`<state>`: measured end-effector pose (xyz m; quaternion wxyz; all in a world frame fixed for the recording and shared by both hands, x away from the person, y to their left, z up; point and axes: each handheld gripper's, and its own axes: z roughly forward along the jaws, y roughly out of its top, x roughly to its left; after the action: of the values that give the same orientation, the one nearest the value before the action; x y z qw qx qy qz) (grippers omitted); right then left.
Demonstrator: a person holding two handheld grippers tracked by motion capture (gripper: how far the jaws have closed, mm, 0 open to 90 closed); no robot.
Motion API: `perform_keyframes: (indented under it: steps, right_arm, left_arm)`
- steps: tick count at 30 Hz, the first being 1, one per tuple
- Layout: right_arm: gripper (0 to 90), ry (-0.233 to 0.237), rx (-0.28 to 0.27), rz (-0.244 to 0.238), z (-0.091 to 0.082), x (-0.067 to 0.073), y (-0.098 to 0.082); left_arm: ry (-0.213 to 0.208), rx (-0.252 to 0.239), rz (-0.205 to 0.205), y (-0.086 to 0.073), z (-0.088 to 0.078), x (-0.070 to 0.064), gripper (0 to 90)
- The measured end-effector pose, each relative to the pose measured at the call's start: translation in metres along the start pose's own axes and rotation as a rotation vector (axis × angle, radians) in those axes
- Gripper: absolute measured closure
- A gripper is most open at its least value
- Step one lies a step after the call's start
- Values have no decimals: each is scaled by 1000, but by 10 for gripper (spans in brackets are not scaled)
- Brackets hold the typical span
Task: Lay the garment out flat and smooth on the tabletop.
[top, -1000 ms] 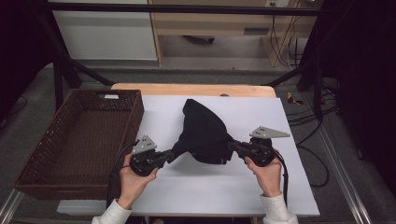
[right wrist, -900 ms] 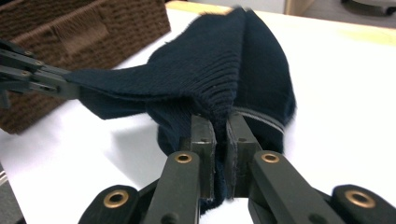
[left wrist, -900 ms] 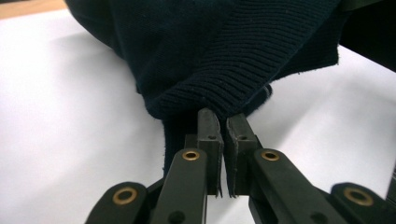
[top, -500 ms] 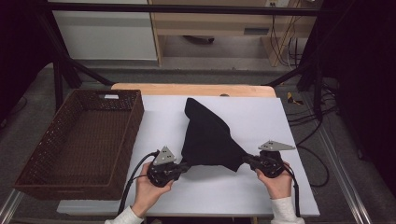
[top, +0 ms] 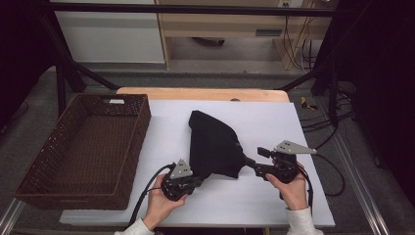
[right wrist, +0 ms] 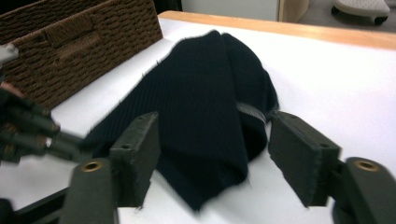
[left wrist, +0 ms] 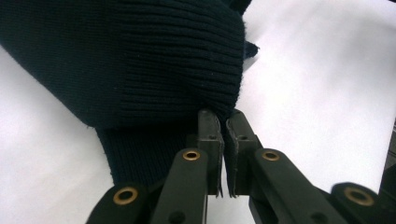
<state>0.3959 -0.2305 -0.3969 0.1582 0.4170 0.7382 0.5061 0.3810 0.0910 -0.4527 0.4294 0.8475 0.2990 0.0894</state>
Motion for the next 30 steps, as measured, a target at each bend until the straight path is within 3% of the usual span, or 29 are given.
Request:
perform_keyframes:
  steps: [3, 10, 15, 16, 19, 22, 23, 24, 25, 30]
  right_arm:
    - [292, 7, 21, -24, 23, 9, 9]
    - [248, -8, 76, -84, 93, 34, 27]
    - [237, -20, 105, -102, 125, 49, 27]
    - [256, -42, 119, -120, 130, 51, 26]
    - [452, -115, 147, -196, 135, 57, 22]
    - [647, -147, 177, -238, 130, 58, 23]
    - [647, -147, 177, -238, 130, 58, 23]
    - [745, -145, 180, -204, 123, 57, 25]
    - [754, -148, 174, -199, 120, 56, 26]
    - [770, -143, 118, -149, 100, 48, 30]
  left_arm:
    - [0, 6, 9, 0, 1, -2, 865]
    - [3, 12, 17, -2, 3, -4, 865]
    - [4, 11, 17, -2, 4, -4, 863]
    - [4, 9, 18, -3, 4, -4, 863]
    - [7, 4, 21, -3, 4, -3, 860]
    - [-3, -8, 16, -3, 4, -2, 848]
    - [-3, -8, 16, -3, 4, -2, 834]
    - [-14, -22, 8, -2, 3, -1, 808]
    - [-15, -30, 1, -2, 2, -1, 789]
    - [-21, -100, -18, 3, -9, 8, 518]
